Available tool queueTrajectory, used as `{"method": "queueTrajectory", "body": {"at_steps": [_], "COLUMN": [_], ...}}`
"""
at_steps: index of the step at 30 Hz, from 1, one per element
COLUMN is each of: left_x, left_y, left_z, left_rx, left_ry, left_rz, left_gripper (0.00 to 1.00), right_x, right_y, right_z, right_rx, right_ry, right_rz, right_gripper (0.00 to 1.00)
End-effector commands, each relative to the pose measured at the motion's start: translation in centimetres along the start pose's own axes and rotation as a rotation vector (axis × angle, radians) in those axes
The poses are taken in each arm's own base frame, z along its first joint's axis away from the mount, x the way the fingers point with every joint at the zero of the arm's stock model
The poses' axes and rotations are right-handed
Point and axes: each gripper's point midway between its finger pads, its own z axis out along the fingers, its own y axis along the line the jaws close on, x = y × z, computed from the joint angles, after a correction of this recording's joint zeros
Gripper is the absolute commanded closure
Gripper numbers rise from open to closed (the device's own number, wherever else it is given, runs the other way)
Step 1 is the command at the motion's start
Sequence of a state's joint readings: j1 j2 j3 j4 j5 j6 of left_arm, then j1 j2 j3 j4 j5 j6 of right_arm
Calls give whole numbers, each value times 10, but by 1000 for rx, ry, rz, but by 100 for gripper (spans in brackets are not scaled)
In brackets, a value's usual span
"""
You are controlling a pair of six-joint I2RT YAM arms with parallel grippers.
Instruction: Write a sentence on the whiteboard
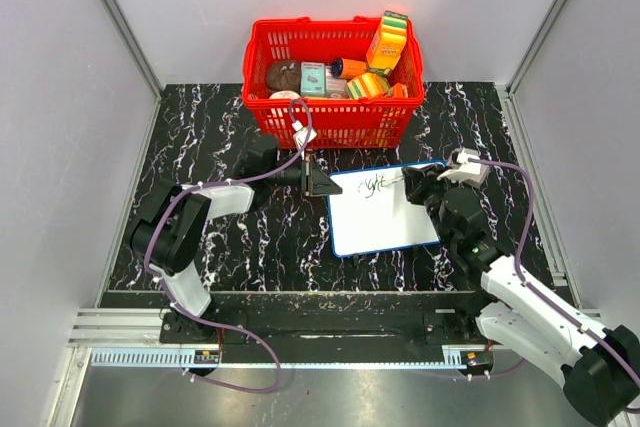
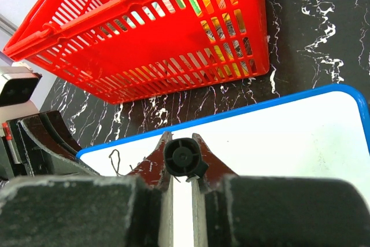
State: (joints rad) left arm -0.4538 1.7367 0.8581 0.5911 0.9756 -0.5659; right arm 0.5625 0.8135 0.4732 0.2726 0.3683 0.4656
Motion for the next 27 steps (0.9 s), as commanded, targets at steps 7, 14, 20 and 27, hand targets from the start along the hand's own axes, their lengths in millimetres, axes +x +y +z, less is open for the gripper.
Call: {"method": "queueTrajectory", "body": {"at_steps": [7, 14, 20, 27], "left_x": [-12, -12, -12, -12], "left_y": [3, 3, 3, 3], "left_z": [5, 5, 5, 5], "left_rx": [0, 0, -1, -2], "left_ry": [-22, -22, -22, -21], "left_rz": [132, 132, 133, 131], "left_gripper": [100, 100, 100, 100], "right_x": [12, 1, -13, -46], "right_y": [-9, -14, -9, 5], "right_z": [-6, -9, -8, -11], "right_rx": [14, 47, 46, 14], "right_ry": [37, 0, -33, -112], "right_rz": [2, -4, -3, 4], "right_gripper": [100, 100, 100, 100]}}
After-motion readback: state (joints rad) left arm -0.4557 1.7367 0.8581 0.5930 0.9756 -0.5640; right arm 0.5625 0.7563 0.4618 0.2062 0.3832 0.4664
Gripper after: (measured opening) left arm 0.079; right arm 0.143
